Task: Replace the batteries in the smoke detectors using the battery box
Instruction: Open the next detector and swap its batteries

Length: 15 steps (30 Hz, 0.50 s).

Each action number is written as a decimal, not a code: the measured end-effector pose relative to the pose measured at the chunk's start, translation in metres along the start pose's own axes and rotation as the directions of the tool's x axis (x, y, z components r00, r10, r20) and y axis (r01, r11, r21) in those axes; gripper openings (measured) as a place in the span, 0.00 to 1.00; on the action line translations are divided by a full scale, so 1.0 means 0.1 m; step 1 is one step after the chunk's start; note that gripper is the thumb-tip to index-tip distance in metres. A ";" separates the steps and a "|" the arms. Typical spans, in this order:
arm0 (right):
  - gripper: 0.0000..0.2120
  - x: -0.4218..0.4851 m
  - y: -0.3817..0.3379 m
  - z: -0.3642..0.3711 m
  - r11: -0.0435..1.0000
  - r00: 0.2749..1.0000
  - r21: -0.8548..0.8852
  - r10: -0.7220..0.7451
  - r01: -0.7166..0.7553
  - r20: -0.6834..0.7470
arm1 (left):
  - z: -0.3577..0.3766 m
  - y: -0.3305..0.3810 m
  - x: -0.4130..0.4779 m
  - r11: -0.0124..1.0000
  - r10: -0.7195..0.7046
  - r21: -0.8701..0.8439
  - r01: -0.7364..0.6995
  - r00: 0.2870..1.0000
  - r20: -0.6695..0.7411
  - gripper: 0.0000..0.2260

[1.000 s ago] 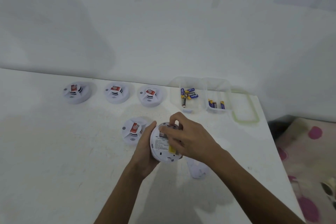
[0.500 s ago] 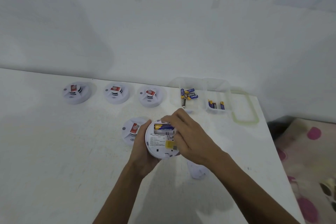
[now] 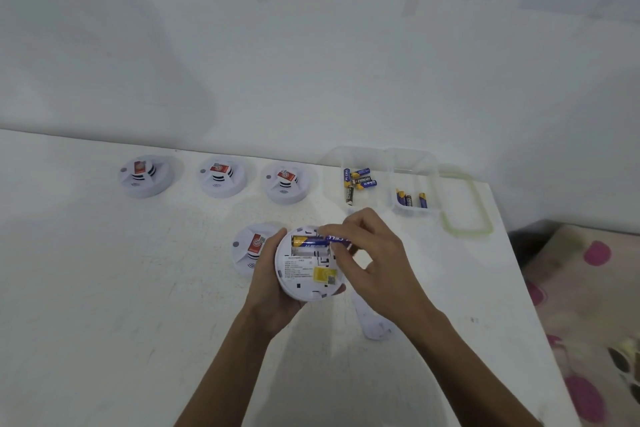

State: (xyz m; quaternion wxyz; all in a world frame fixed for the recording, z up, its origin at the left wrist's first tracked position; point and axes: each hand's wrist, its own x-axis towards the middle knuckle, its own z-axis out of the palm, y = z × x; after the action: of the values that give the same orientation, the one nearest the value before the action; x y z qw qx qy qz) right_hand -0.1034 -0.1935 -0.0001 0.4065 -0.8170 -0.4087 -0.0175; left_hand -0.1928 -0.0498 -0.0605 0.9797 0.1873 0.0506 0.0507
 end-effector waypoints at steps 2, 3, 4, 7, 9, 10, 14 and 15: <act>0.14 -0.01 0.00 0.01 0.998 1.000 -0.063 -0.003 0.005 0.022 | 0.14 -0.03 0.02 0.986 0.094 0.151 -0.077 0.989 -0.110 0.24; 0.14 -0.02 -0.01 0.02 0.998 0.999 -0.062 0.012 -0.010 0.031 | 0.17 -0.03 0.07 0.974 0.079 0.223 -0.048 0.988 -0.130 0.22; 0.13 -0.03 -0.01 0.02 0.998 0.998 -0.042 0.045 -0.044 0.041 | 0.18 -0.03 0.07 0.978 0.004 0.204 0.034 0.983 -0.185 0.20; 0.10 -0.06 0.00 0.02 0.989 0.989 0.049 0.138 -0.140 0.056 | 0.13 -0.06 0.08 0.967 0.006 0.248 0.057 0.969 -0.247 0.20; 0.08 -0.08 0.02 0.05 0.988 0.989 0.059 0.144 -0.146 0.041 | 0.10 -0.07 0.09 0.957 0.038 0.288 0.040 0.965 -0.259 0.19; 0.07 -0.09 0.03 0.07 0.988 0.990 0.065 0.139 -0.141 0.028 | 0.13 -0.07 0.09 0.952 0.037 0.305 0.028 0.978 -0.207 0.21; 0.14 -0.12 0.03 0.17 0.994 0.993 0.048 0.101 -0.098 -0.063 | 0.14 -0.05 0.08 0.938 -0.011 0.344 0.038 0.997 -0.082 0.21; 0.16 -0.13 0.02 0.19 0.994 0.991 0.059 0.099 -0.094 -0.090 | 0.12 -0.05 0.08 0.935 0.005 0.353 0.031 0.995 -0.099 0.21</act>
State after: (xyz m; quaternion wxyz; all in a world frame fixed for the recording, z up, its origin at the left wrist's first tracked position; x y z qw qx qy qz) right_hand -0.1165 -0.1899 -0.0183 0.4476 -0.8226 -0.3498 -0.0246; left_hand -0.1832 -0.0579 -0.0516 0.9265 0.3576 0.1084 0.0436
